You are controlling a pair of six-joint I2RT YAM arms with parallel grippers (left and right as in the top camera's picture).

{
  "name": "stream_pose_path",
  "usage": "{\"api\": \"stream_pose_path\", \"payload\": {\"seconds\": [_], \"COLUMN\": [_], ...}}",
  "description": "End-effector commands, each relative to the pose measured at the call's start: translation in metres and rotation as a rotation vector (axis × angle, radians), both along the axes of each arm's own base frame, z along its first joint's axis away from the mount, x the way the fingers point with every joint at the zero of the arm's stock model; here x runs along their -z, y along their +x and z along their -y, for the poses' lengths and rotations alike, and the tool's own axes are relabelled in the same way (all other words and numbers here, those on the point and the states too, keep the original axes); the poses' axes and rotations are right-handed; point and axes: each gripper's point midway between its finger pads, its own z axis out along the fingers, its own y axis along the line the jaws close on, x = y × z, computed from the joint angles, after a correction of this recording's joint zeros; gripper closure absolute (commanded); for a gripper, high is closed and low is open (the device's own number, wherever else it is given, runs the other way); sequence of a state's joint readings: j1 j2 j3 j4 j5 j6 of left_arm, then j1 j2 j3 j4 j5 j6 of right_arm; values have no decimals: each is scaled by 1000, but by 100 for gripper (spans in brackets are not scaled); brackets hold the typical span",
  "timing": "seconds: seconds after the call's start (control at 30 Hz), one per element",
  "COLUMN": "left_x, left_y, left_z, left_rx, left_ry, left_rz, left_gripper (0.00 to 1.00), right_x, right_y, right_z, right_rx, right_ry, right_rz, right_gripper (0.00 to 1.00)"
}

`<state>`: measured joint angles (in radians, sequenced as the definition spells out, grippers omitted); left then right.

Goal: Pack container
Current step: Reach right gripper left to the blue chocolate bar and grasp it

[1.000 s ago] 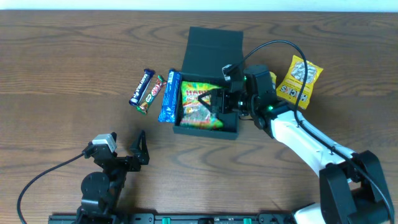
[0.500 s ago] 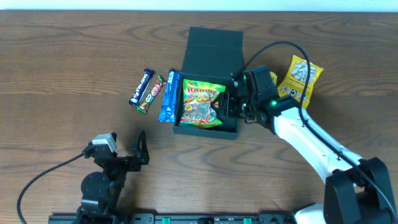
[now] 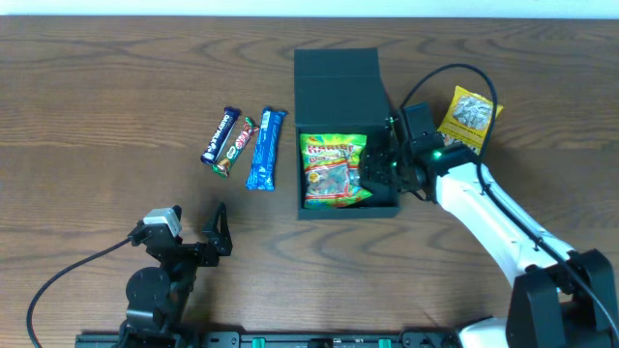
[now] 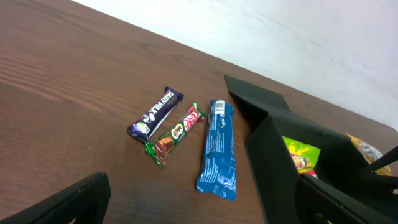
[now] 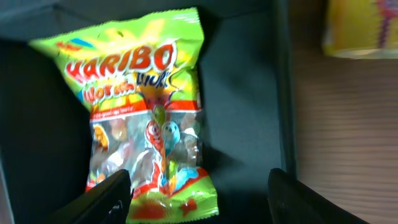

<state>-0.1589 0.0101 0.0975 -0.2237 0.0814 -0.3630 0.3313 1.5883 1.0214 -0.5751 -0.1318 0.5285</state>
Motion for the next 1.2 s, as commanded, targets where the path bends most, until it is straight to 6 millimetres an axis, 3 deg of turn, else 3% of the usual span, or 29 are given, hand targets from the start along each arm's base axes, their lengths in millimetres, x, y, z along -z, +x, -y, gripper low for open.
{"api": "stream_pose_path", "payload": {"seconds": [0.0, 0.1, 0.27, 0.53, 0.7, 0.97, 1.17], "left_x": [14, 14, 14, 14, 14, 14, 14], "left_y": [0, 0, 0, 0, 0, 0, 0], "left_z": [-3, -3, -3, -3, -3, -3, -3], "left_rx": [-11, -11, -11, -11, -11, -11, -11], "left_ry": [18, 18, 18, 18, 18, 18, 18], "left_rz": [-26, -26, -26, -26, -26, -26, -26], "left_gripper": [5, 5, 5, 5, 5, 5, 5], "right_x": [-12, -26, -69, -101, -84, -31, -3], "right_y": [8, 13, 23, 7, 8, 29, 40], "right_z": [3, -10, -41, -138, -172, -213, -228], "right_rx": [-14, -66, -176, -356, -332, -354, -309], "right_ry": [-7, 37, 136, 239, 220, 185, 152], "right_rz": [42, 70, 165, 312, 326, 205, 118], "right_gripper": [30, 30, 30, 29, 29, 27, 27]}}
